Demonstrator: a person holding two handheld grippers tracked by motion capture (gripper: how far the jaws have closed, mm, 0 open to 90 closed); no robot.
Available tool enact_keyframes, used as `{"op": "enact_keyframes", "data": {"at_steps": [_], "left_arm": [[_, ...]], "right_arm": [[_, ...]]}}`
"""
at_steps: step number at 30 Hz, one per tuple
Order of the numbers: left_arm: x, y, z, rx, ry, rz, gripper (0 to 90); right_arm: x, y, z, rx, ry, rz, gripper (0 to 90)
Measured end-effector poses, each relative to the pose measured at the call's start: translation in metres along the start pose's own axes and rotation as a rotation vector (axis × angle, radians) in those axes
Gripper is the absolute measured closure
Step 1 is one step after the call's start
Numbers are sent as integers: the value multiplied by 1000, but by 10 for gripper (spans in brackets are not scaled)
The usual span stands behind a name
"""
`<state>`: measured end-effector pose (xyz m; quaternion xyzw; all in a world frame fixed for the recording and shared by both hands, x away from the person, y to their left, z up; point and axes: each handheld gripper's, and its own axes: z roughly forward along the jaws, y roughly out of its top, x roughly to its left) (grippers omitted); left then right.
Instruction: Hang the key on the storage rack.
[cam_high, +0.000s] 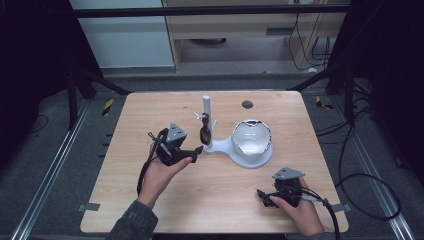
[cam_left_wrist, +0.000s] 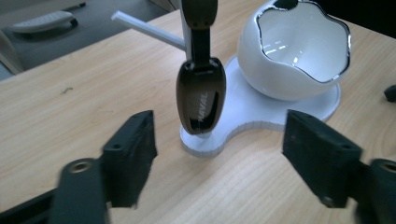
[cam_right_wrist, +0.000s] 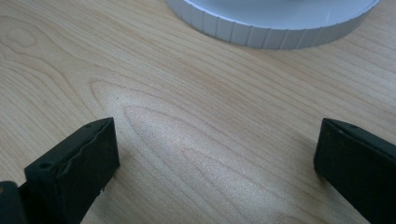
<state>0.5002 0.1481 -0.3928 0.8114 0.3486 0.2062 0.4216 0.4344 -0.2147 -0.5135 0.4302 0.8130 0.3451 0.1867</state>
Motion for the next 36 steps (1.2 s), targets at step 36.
{"op": "enact_keyframes", "data": {"at_steps": [36], "left_arm": [[68, -121, -39, 234, 110, -68, 60]], "right_arm": [[0, 0, 0, 0, -3, 3, 5]]}}
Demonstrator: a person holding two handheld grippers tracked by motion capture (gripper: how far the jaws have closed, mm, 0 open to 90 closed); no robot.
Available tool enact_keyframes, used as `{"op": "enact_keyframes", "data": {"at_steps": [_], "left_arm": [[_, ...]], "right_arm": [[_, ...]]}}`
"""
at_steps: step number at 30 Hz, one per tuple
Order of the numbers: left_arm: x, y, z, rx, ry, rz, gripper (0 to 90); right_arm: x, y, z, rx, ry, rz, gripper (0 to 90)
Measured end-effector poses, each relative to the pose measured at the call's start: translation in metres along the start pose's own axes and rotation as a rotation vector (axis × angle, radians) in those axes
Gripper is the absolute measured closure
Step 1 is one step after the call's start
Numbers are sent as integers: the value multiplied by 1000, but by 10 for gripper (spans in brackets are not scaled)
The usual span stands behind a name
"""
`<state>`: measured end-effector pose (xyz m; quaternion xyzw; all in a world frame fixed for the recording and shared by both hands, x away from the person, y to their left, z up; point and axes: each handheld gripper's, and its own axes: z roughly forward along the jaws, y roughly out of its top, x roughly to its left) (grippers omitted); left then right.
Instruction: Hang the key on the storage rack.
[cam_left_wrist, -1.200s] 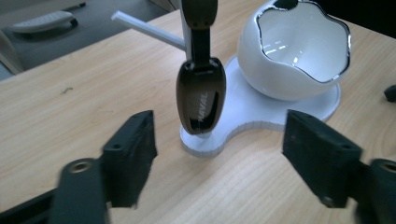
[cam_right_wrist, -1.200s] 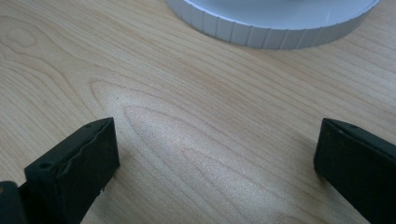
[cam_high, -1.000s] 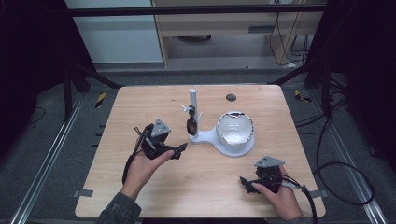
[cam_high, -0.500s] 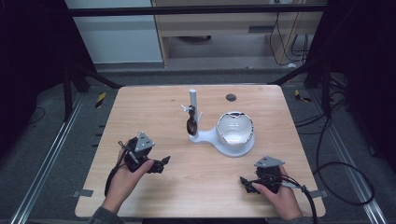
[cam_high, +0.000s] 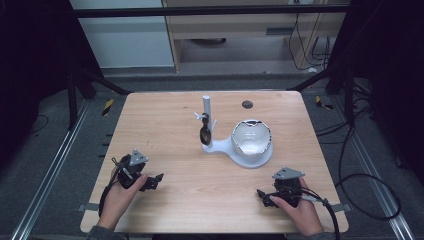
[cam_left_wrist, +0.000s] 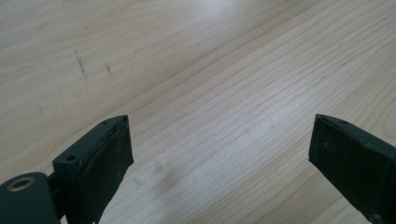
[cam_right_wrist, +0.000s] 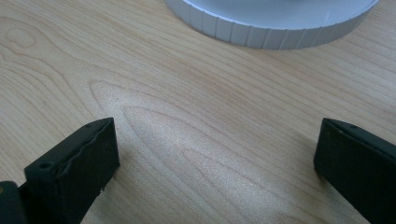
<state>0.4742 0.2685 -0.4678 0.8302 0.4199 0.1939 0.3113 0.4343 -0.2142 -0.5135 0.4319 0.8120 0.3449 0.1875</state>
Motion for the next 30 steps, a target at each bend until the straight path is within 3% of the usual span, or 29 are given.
{"op": "enact_keyframes", "data": {"at_steps": [5, 14, 22, 25, 30], "left_arm": [[14, -11, 8, 19, 11, -50, 60], [31, -22, 14, 20, 30, -103, 60], [36, -24, 24, 20, 19, -102, 59], [36, -25, 26, 16, 23, -80, 51], [37, -32, 28, -46, 20, -70, 23]], "right_arm": [[0, 0, 0, 0, 0, 0, 5], [0, 0, 0, 0, -1, 1, 5], [0, 0, 0, -1, 0, 0, 5], [0, 0, 0, 0, 0, 1, 5], [0, 0, 0, -1, 0, 0, 5]]}}
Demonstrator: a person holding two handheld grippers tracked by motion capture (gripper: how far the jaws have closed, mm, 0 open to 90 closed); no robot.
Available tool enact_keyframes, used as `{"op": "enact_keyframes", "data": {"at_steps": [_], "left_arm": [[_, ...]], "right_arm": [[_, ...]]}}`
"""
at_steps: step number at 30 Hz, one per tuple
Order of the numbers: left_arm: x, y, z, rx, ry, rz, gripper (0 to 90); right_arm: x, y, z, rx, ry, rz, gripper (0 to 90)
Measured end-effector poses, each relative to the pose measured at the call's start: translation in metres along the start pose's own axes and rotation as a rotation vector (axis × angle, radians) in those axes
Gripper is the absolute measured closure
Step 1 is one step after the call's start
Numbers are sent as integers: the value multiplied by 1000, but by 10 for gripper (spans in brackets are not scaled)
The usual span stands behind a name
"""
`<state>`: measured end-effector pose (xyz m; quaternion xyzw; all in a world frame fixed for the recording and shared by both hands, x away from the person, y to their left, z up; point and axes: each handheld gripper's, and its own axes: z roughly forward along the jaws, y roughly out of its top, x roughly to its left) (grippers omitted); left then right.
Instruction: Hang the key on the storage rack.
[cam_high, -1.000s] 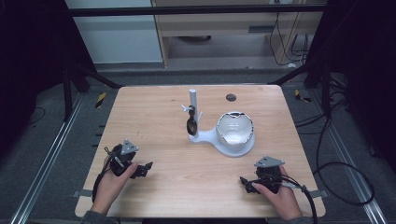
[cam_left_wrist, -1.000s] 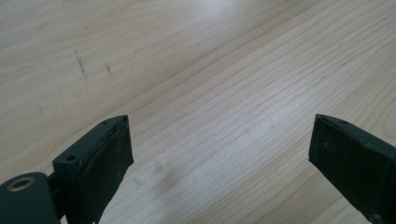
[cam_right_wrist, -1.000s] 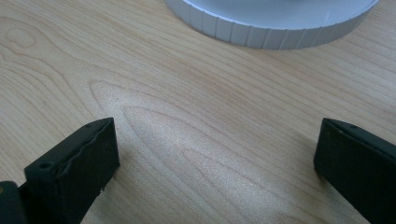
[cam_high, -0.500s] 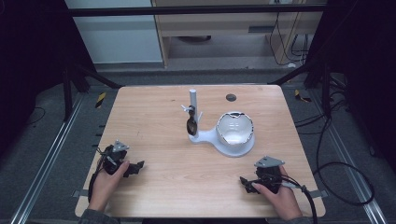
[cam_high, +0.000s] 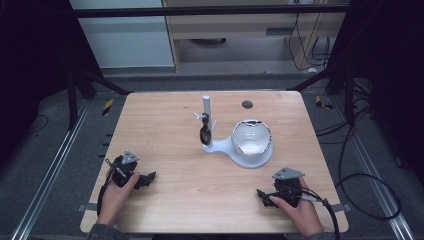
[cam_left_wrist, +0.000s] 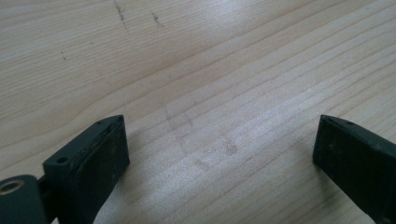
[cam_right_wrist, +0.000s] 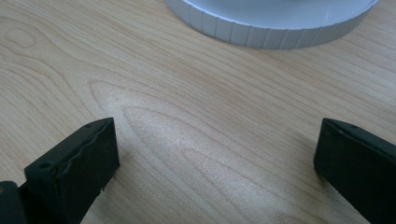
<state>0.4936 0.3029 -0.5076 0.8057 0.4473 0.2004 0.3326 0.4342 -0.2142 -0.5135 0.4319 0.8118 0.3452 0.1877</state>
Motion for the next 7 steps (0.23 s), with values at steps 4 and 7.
{"op": "enact_keyframes", "data": {"at_steps": [4, 7], "left_arm": [[1, -1, -1, 0, -3, 3, 16], [1, -1, 0, 6, -4, 0, 0]], "right_arm": [[0, 0, 0, 0, 0, 0, 5], [0, 0, 0, 0, 1, 1, 4]]}}
